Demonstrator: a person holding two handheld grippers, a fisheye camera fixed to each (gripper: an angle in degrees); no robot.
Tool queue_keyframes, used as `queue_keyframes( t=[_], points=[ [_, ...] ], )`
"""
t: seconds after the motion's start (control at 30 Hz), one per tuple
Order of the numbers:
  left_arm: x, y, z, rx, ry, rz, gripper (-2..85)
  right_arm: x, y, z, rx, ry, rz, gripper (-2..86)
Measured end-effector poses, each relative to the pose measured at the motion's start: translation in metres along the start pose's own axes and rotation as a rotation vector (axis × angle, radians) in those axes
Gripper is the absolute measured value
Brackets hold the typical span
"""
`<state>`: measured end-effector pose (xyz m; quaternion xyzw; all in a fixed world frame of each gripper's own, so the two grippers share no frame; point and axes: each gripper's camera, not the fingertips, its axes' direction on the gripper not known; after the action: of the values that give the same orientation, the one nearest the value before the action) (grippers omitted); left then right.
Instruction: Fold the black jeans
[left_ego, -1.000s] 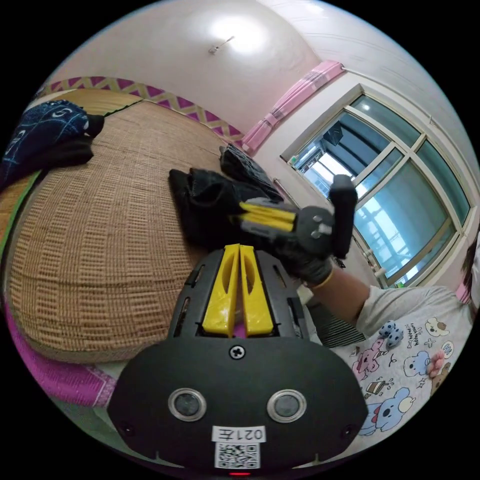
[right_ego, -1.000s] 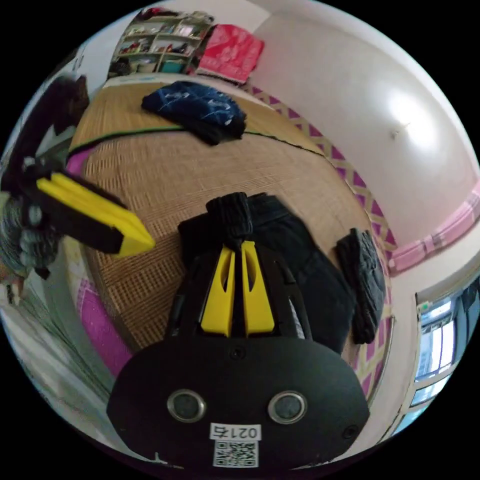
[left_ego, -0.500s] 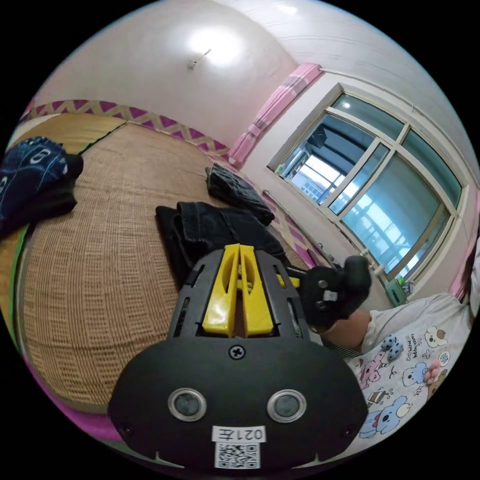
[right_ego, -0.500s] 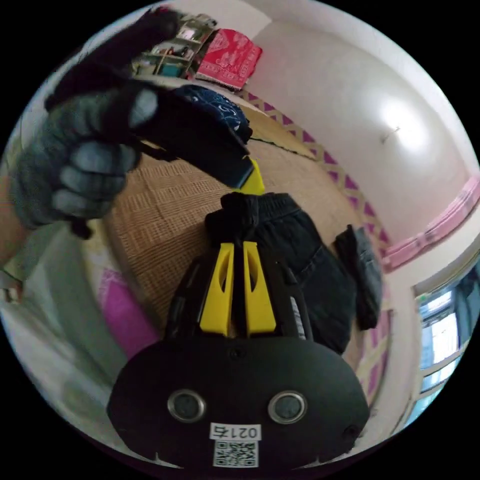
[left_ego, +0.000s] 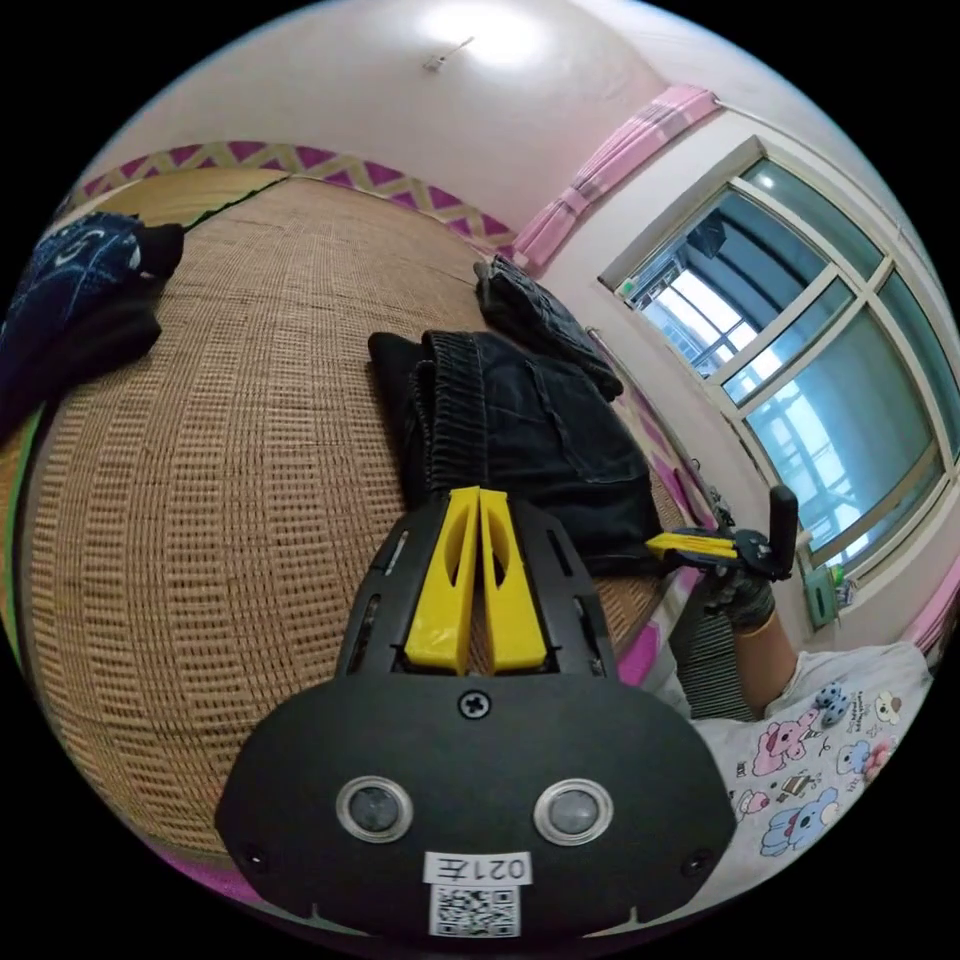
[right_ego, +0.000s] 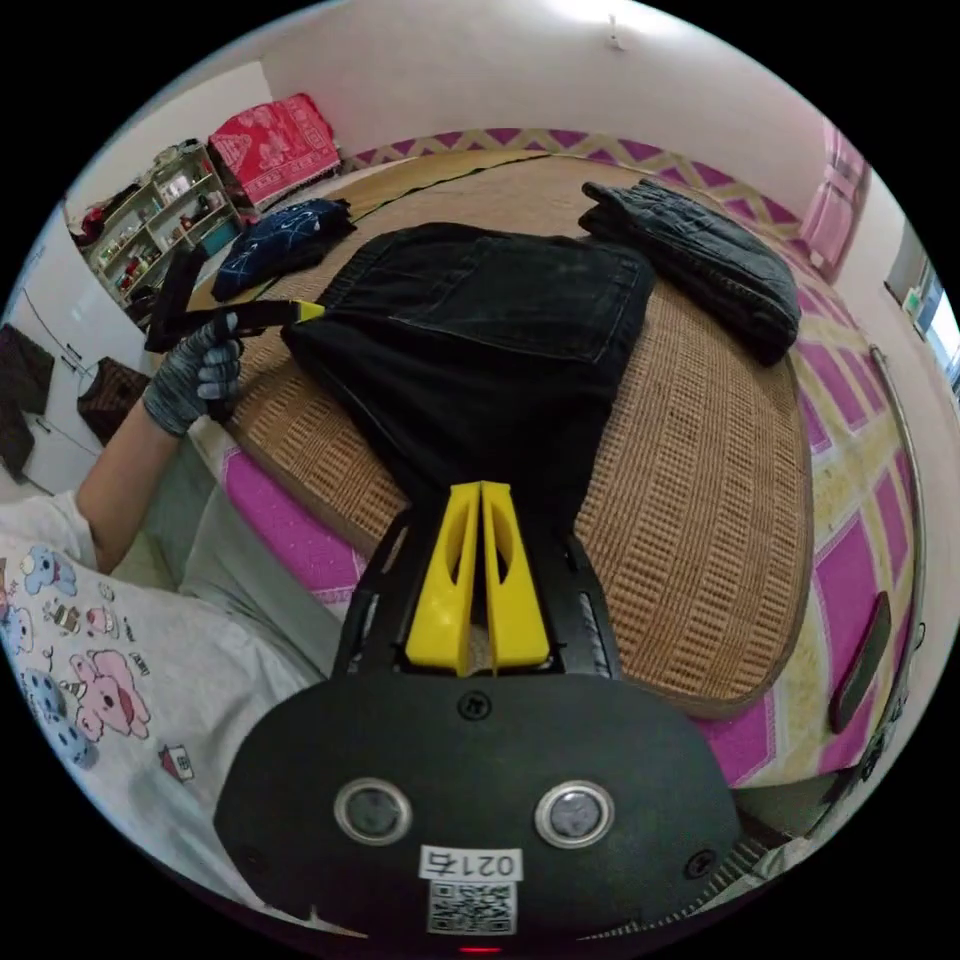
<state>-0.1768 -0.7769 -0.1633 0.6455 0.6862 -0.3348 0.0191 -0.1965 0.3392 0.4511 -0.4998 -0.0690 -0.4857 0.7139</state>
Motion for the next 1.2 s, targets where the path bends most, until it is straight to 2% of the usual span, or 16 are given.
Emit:
queue_keyframes(
  t=[0.03,0.1,0.17,0.2,0.3,0.43,0.53,0.67,0.87,0.93,1.13,1.2],
  points=[
    [0.000,-0.002,-0.005,0.017,-0.001,0.011,-0.6,0.012,-0.004,-0.008,0.039,-0.010,0.006,2.2],
    [-0.006,-0.005,-0.033,0.186,-0.004,0.036,0.3,0.040,-0.008,-0.027,0.175,-0.038,0.059,4.6],
    [-0.021,-0.013,-0.044,0.215,-0.010,-0.029,2.9,0.075,-0.015,-0.037,0.257,-0.087,0.124,8.0],
    [-0.035,-0.023,-0.043,0.172,0.012,-0.072,8.2,0.100,-0.024,-0.035,0.272,-0.130,0.159,9.5],
    [-0.070,-0.041,-0.030,0.027,0.124,-0.154,15.3,0.170,-0.047,-0.006,0.226,-0.285,0.258,12.6],
    [-0.100,-0.049,-0.027,-0.044,0.227,-0.188,15.8,0.254,-0.067,0.054,0.145,-0.600,0.383,15.1],
    [-0.106,-0.060,-0.028,-0.101,0.266,-0.158,14.9,0.276,-0.081,0.083,0.112,-0.723,0.391,13.8],
    [-0.104,-0.071,-0.029,-0.151,0.203,-0.133,10.3,0.288,-0.103,0.106,0.051,-0.772,0.401,10.3],
    [-0.115,-0.076,-0.052,-0.133,0.293,-0.149,5.7,0.295,-0.118,0.105,0.001,-0.716,0.368,6.3],
    [-0.113,-0.078,-0.068,-0.110,0.311,-0.128,5.5,0.280,-0.137,0.081,0.025,-0.707,0.276,6.1],
    [-0.142,-0.081,-0.188,0.095,0.260,-0.109,5.1,0.190,-0.246,0.049,0.050,-0.660,0.033,6.0],
    [-0.163,-0.082,-0.252,0.180,0.170,-0.113,5.3,0.150,-0.295,0.055,0.046,-0.683,-0.047,6.0]
  ],
)
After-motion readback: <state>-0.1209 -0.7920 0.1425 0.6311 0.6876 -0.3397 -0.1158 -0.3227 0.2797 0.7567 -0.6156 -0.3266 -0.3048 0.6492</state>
